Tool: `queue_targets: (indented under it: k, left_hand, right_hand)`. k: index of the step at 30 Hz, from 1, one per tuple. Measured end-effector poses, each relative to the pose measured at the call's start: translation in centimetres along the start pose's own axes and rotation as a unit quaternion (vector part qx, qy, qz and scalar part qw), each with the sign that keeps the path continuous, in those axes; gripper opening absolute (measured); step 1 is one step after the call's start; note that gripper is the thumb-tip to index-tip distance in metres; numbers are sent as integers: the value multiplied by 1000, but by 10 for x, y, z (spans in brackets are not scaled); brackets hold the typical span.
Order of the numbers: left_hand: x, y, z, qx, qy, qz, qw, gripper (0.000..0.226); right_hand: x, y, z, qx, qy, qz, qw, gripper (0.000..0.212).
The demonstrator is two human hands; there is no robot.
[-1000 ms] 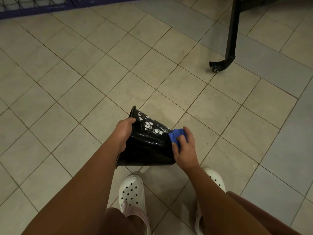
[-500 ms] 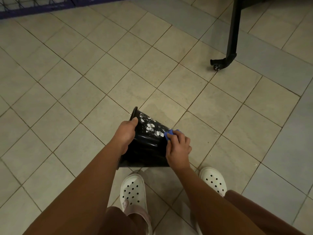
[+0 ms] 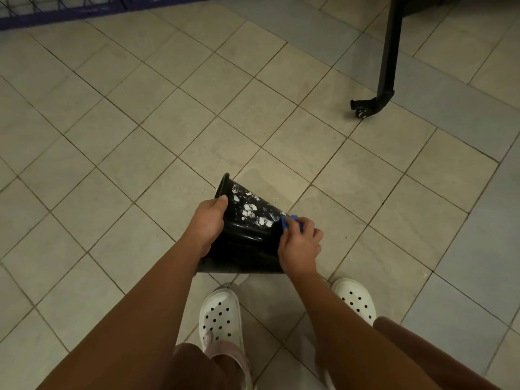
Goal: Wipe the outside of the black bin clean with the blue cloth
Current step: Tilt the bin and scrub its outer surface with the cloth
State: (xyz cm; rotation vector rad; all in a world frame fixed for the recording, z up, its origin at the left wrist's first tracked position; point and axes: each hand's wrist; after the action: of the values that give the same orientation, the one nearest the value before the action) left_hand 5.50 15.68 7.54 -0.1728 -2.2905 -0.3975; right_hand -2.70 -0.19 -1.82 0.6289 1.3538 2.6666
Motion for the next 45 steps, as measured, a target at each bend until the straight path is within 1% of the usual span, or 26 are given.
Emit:
queue_targets:
  k: [2,4,5,7,10,11,12,14,15,17,19,22,23,24,26,28,30,31,32,33,36,38,39,42,44,45]
  left_hand:
    - [0,-2,0,-1,-7,-5,1000,42]
    - [0,-2,0,-1,-8,-11,1000,42]
    - [0,-2,1,1,-9,-16,1000,42]
    - [0,-1,1,0,-9,-20,1000,42]
    - [0,0,3,-4,-9,-16,1000,43]
    - [0,0,3,-5,-10,-17,1000,43]
    - [0,0,4,-7,-13,-18,1000,43]
    - [-1,-1,5,-7,-21,-23,1000,43]
    - [-1,-1,5,-8,-22,-24,999,43]
    - [-3,-1,6,-12,-25,-24,999,43]
    - [-4,1,7,-15,-24,-25,999,43]
    - [-3,1,6,-23,-30,-14,999,42]
    - [-2,0,6,-25,-34,-13,999,43]
    - [-2,0,6,-28,-36,-13,999,43]
    - [-1,-2,6,-37,-41,-17,998,43]
    - [-2,-3,6,-44,-42,-17,998,43]
    - [-3,-4,8,-49,-44,-19,998,43]
    - [-3,-4,8,-49,-43,-21,998,42]
    - [-3,-3,9,-46,-41,-24,998,42]
    - [-4,-1,10,-44,-40,-26,998,42]
    - [-3,2,11,-42,-41,-23,998,42]
    - [-2,2,10,-34,-44,-22,998,41]
    - [-2,0,9,-36,-48,-19,998,41]
    - [-1,-4,6,-54,-61,-12,997,40]
    - [-1,-4,7,-60,-59,-14,996,40]
    - [-1,-3,7,-61,-56,-15,996,41]
  right_hand:
    - [-5,5,-7,-15,-81,28,996,36]
    - [1,5,2,-18,-117,24,993,36]
    - [7,2,11,-20,-115,2,993,34]
    - [16,-7,27,-29,-72,-27,997,31]
    - [12,-7,34,-6,0,-26,1000,30]
    - [5,-5,30,4,6,-24,1000,28]
    - [-3,-1,23,15,-7,-11,1000,28]
    - [-14,6,8,14,-85,40,996,32]
    - [-16,7,2,4,-121,52,991,34]
    - [-8,7,5,1,-160,43,986,35]
    - [3,0,21,4,-148,14,989,32]
    - [6,-4,38,10,-77,-10,997,27]
    - [3,-1,38,13,-61,-9,998,27]
    - [-3,1,37,21,-57,10,998,28]
    - [-16,8,22,24,-92,65,993,31]
    - [-22,15,7,-10,-155,96,983,32]
    - [-19,17,7,-27,-197,91,976,33]
    - [-13,15,13,-17,-203,84,975,32]
    - [-6,11,22,-5,-196,69,978,32]
    - [0,6,31,-1,-171,43,984,30]
    - [5,3,42,4,-68,4,998,28]
    - [-8,9,35,12,-41,39,998,30]
    - [-16,13,27,15,-59,71,996,32]
    - [-26,22,0,-15,-158,114,981,34]
    - [-17,20,-1,-31,-189,103,976,35]
    - [-10,16,2,-17,-193,87,977,34]
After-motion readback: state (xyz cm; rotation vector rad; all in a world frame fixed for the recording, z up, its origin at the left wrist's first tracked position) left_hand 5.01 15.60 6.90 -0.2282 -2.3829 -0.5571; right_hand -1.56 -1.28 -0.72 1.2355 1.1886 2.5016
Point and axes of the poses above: each hand's wrist, its own x-axis away from the middle knuckle, its own y-axis out of the back of the hand, z = x × y, and after that the axes turned 8 degrees about z, right-handed
